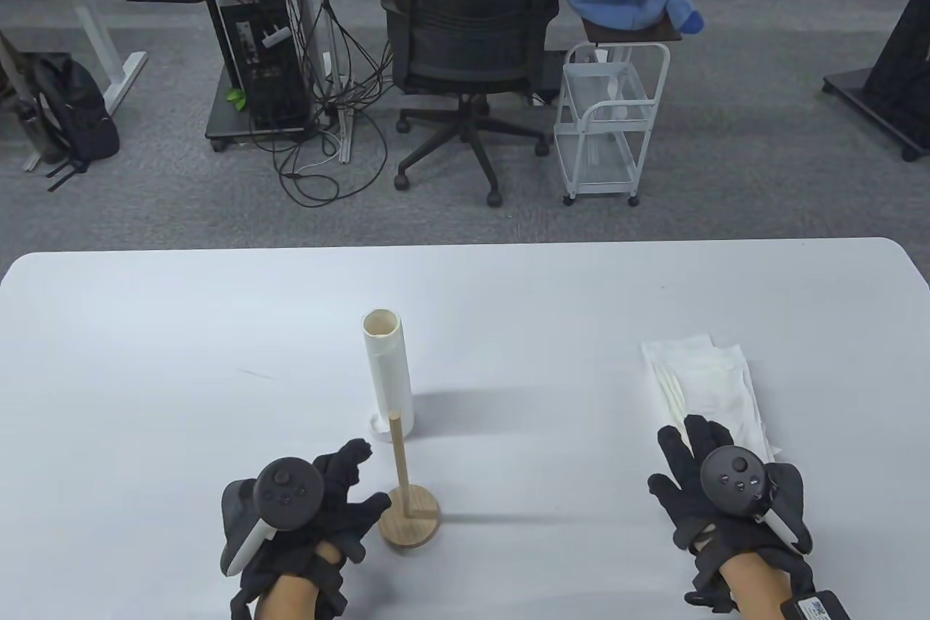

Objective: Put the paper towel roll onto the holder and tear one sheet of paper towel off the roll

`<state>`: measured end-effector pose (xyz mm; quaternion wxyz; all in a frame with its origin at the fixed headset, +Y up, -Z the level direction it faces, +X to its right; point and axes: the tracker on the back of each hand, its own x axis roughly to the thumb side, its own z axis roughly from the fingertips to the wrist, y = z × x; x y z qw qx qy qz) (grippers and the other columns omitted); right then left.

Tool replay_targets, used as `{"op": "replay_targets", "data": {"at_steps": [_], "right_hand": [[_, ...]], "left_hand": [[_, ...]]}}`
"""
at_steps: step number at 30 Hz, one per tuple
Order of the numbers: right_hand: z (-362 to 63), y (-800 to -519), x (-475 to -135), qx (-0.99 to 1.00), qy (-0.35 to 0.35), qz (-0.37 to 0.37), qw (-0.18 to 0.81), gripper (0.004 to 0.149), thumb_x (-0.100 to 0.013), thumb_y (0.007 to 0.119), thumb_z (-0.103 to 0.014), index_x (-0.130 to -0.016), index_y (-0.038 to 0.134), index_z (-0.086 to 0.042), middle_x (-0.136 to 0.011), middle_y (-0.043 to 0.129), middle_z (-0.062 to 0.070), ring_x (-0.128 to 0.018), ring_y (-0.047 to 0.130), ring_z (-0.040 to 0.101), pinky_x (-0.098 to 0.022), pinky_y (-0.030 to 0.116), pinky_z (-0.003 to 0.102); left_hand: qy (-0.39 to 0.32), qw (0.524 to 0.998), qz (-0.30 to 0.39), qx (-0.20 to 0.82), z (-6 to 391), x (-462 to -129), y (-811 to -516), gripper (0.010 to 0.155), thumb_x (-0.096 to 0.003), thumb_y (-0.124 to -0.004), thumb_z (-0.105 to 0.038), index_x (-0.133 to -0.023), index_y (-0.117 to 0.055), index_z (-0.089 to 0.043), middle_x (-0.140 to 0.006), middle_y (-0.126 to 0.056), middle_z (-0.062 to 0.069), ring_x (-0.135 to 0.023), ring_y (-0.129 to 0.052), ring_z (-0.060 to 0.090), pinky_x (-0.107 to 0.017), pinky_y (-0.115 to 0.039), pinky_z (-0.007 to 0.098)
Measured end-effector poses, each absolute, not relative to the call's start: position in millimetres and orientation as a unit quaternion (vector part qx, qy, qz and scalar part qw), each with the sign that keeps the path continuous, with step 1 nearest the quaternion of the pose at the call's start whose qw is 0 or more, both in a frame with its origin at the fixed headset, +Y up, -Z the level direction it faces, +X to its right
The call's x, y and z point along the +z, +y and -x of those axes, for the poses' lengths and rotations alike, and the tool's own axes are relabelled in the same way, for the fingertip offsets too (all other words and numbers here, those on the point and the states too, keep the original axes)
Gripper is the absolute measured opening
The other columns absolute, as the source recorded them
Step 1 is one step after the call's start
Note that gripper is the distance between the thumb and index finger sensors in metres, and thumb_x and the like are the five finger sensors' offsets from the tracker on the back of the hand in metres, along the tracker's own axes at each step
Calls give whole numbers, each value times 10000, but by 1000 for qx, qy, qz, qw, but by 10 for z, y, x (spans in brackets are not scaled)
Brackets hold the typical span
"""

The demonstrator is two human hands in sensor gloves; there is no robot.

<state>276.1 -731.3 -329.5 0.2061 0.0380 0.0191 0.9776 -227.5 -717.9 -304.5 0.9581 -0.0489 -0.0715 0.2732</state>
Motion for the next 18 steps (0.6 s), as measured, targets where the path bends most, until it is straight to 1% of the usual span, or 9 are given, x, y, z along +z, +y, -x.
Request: {"op": "replay_targets", "data": {"at_steps": [2, 4, 7, 10, 13, 16, 18], "right_hand": [[-2761, -7314, -3293, 977, 23, -38, 209, 698, -478, 688, -547, -1076, 418, -310, -1165, 212, 117, -1082, 192, 426, -747, 269, 633], [-2766, -7305, -3285, 976, 23, -38, 215, 697, -477, 688, -546, -1075, 418, -311, -1165, 212, 116, -1082, 192, 426, -747, 268, 632], [-2785, -7286, -3263, 973, 16, -36, 227, 698, -474, 692, -545, -1074, 423, -310, -1165, 222, 117, -1082, 198, 425, -747, 271, 633], [-2809, -7289, -3252, 970, 17, -32, 240, 696, -471, 695, -544, -1071, 431, -309, -1164, 237, 118, -1082, 205, 425, -746, 273, 632], [-2827, -7300, -3251, 966, 24, -29, 257, 696, -469, 697, -542, -1070, 436, -305, -1162, 252, 123, -1081, 210, 428, -746, 274, 633], [-2831, -7297, -3250, 965, 22, -28, 259, 695, -470, 697, -541, -1069, 436, -305, -1163, 264, 122, -1079, 215, 431, -746, 274, 633], [-2833, -7297, -3253, 965, 19, -28, 259, 702, -471, 695, -544, -1071, 413, -314, -1164, 260, 121, -1079, 210, 432, -745, 270, 634]], "left_hand": [[-89, 948, 73, 297, 2237, -3042, -7193, 805, -390, -956, -505, -1032, -524, -282, -855, -731, -43, -678, -865, 235, -691, -696, 497], [-106, 939, 87, 315, 2197, -3036, -7193, 866, -377, -965, -525, -1050, -477, -281, -838, -739, -48, -657, -869, 232, -687, -696, 500], [-97, 940, 47, 323, 2141, -3025, -7161, 900, -352, -955, -568, -1052, -475, -270, -811, -763, -59, -626, -888, 222, -680, -712, 493], [-94, 932, 11, 350, 2094, -3033, -7147, 881, -339, -954, -581, -1040, -525, -262, -773, -799, -63, -591, -911, 221, -666, -732, 490], [-91, 930, -2, 357, 2038, -3044, -7141, 833, -338, -955, -575, -1019, -587, -266, -734, -835, -68, -562, -933, 221, -660, -741, 491], [-87, 941, -3, 328, 1987, -3076, -7163, 783, -347, -940, -576, -1000, -625, -281, -713, -853, -80, -577, -948, 216, -669, -738, 493], [-91, 939, 6, 332, 1952, -3100, -7188, 755, -350, -939, -567, -987, -648, -284, -701, -863, -81, -573, -954, 217, -674, -730, 500]]}}
